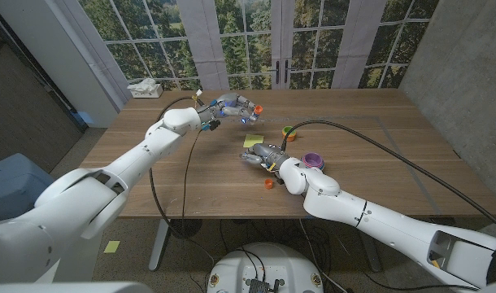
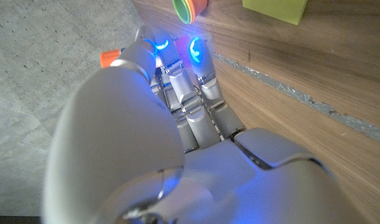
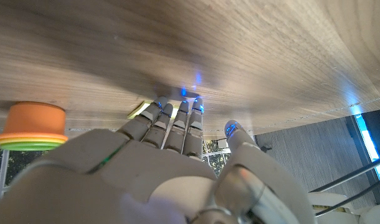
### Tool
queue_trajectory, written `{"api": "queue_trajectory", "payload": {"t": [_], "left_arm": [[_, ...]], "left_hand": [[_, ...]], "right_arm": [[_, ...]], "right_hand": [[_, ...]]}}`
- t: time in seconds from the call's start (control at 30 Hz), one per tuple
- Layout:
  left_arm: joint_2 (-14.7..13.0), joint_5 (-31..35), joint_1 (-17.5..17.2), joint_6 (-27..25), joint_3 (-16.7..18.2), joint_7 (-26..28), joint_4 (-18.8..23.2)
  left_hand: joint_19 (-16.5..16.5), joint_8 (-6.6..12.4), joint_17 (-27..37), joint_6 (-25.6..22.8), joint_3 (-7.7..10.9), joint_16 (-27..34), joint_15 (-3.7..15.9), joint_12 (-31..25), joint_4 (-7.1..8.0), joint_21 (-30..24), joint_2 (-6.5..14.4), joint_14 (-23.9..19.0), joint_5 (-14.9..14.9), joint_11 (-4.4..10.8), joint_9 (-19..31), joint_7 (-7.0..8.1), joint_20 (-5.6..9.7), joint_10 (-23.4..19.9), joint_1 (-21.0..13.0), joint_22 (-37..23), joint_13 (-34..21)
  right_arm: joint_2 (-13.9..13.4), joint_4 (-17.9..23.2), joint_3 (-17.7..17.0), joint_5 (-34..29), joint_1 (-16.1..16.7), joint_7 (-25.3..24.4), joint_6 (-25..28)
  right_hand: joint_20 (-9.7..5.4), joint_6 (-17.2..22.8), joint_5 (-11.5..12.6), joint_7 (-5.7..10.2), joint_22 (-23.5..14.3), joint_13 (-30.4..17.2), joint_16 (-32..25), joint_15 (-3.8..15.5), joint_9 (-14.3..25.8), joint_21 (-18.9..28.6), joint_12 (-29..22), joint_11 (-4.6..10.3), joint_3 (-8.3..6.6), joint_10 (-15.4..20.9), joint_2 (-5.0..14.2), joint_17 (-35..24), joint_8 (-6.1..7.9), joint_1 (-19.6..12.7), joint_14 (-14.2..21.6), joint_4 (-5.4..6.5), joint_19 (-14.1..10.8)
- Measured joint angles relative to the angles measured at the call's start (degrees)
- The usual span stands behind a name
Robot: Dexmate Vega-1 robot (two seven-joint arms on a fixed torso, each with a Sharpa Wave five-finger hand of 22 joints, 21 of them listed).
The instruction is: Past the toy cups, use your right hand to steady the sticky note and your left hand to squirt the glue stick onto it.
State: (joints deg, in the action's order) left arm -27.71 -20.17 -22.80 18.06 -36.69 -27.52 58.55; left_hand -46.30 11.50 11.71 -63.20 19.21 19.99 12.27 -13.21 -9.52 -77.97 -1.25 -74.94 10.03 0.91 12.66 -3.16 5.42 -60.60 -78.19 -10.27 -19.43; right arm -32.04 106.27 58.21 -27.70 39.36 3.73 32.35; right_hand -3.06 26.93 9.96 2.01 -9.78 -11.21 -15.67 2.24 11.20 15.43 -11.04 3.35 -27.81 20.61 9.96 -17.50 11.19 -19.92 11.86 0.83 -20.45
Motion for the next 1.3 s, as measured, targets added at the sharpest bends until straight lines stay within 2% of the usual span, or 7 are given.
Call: {"api": "queue_trajectory", "payload": {"t": [0.2,0.57,0.87,0.9,1.1,1.2,1.3], "left_arm": [[-1.8,0.5,-2.0,-1.5,0.6,2.6,4.0],[-4.6,1.9,-4.8,-3.7,1.6,7.7,9.6],[-6.8,3.9,-7.1,-6.1,2.6,12.5,14.2],[-8.3,4.2,-8.5,-6.5,3.2,13.1,17.3],[-10.1,5.6,-10.4,-8.7,4.1,16.3,21.3],[-10.1,6.0,-10.4,-9.7,4.1,17.6,21.3],[-11.8,6.8,-12.3,-11.4,5.1,19.7,25.0]], "left_hand": [[0.0,0.01,0.0,0.0,0.04,0.0,0.00,0.0,-0.05,0.0,0.0,0.0,0.0,0.00,0.0,0.00,0.00,0.0,0.0,0.0,0.0],[0.0,0.01,0.0,0.0,0.02,0.2,0.00,0.0,-0.18,0.0,0.0,0.0,-0.1,0.00,0.0,0.00,0.00,0.0,0.0,0.0,0.0],[0.0,-0.03,0.0,0.0,0.00,0.2,0.00,0.1,-0.23,0.0,0.0,0.0,0.1,0.00,0.0,0.00,-0.01,0.0,0.0,0.0,0.0],[0.0,-0.03,0.0,0.0,0.00,0.2,0.00,0.1,-0.23,0.0,0.0,0.0,0.2,0.00,0.0,0.00,-0.01,0.0,0.0,0.0,0.0],[0.0,-0.01,0.0,0.0,0.00,-0.1,0.00,0.2,-0.23,0.0,0.0,0.0,0.2,0.00,0.0,0.00,-0.01,0.0,0.0,0.0,0.0],[0.0,0.01,0.0,0.0,0.01,-0.1,0.00,0.1,-0.23,0.0,0.0,0.0,0.2,0.00,0.0,0.00,-0.01,0.0,0.0,0.0,0.0],[0.0,0.01,0.0,0.0,0.06,-0.1,0.00,0.1,-0.17,0.0,0.0,0.0,0.2,0.00,0.0,0.00,-0.01,0.0,0.0,0.0,0.0]], "right_arm": [[-0.5,0.3,-1.4,1.0,1.2,-1.7,-2.3],[-1.1,-0.1,-5.2,3.8,4.0,-5.2,-7.6],[-1.3,-1.0,-8.3,6.6,6.0,-7.6,-12.1],[-1.3,-1.2,-8.8,8.9,6.2,-8.7,-15.1],[-1.2,-2.3,-10.8,11.5,7.2,-9.5,-17.9],[-1.2,-2.9,-11.7,11.5,7.7,-9.5,-17.9],[-1.2,-3.6,-12.6,15.9,8.1,-10.2,-22.7]], "right_hand": [[0.83,-2.3,0.0,1.49,-0.2,0.0,0.2,0.12,0.0,-0.4,0.3,0.16,0.31,-1.7,-0.53,0.2,-0.83,-0.5,-0.5,-0.79,-0.8],[0.60,-4.5,0.0,1.79,-0.1,0.0,0.7,0.12,-0.3,-1.2,0.5,-0.28,1.36,-3.5,-1.66,0.2,-1.04,0.6,-1.3,-1.76,-0.2],[0.60,-5.1,0.0,1.78,-0.1,0.0,0.7,-0.30,-0.3,-1.5,0.5,-0.59,1.89,-3.9,-1.67,0.2,-1.04,0.6,-1.7,-1.69,-0.2],[0.60,-5.1,0.0,1.78,-0.1,0.0,0.7,-0.30,-0.3,-1.7,0.5,-0.59,1.96,-3.9,-1.67,0.2,-1.04,0.6,-1.7,-1.62,-0.2],[0.60,-5.8,0.0,1.68,-0.1,0.0,0.7,0.02,-0.3,-1.7,0.5,-0.58,2.14,-3.8,-2.26,0.2,-1.04,1.2,-2.0,-1.80,-0.2],[0.60,-5.9,0.0,1.81,-0.1,0.0,0.7,0.02,-0.3,-1.7,0.5,-0.58,2.35,-3.8,-2.26,0.2,-1.04,1.2,-2.0,-1.58,-0.2],[0.60,-6.0,0.0,1.89,-0.1,0.0,0.7,0.02,-0.3,-1.7,0.5,-0.58,2.37,-3.8,-2.25,0.2,-1.04,1.2,-2.0,-1.55,-0.2]]}}
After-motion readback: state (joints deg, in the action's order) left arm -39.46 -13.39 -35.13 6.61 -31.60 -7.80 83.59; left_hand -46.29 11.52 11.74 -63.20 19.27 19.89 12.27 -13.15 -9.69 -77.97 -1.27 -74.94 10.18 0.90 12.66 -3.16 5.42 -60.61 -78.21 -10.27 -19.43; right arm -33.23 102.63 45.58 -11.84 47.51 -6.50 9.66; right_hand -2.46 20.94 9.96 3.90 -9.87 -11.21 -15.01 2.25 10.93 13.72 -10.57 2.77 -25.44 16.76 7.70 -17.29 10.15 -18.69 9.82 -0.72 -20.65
